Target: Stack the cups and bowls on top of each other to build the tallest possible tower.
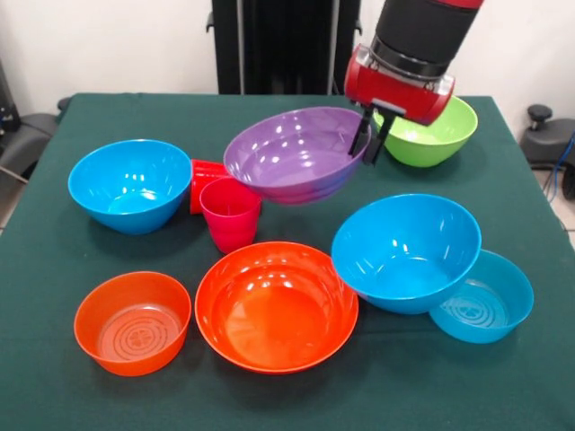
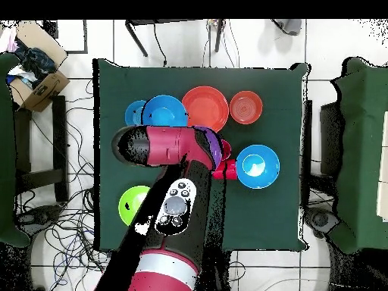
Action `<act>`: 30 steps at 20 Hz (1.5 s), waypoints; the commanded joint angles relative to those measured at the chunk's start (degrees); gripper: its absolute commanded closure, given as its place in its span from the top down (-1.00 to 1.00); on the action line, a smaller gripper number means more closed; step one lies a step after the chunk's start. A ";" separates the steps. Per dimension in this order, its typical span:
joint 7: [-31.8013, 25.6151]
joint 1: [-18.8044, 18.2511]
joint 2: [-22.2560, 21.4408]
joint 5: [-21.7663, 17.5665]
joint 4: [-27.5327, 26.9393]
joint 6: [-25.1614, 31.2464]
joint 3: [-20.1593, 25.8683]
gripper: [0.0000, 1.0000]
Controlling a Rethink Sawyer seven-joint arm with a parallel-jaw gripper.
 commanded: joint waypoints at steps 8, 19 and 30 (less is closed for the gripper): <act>3.78 -2.19 -2.03 1.24 -5.37 8.90 5.67 -1.00; 7.77 -0.60 2.63 3.37 -11.74 9.70 5.49 -1.00; 12.20 2.29 7.22 6.40 -17.44 10.80 3.59 -1.00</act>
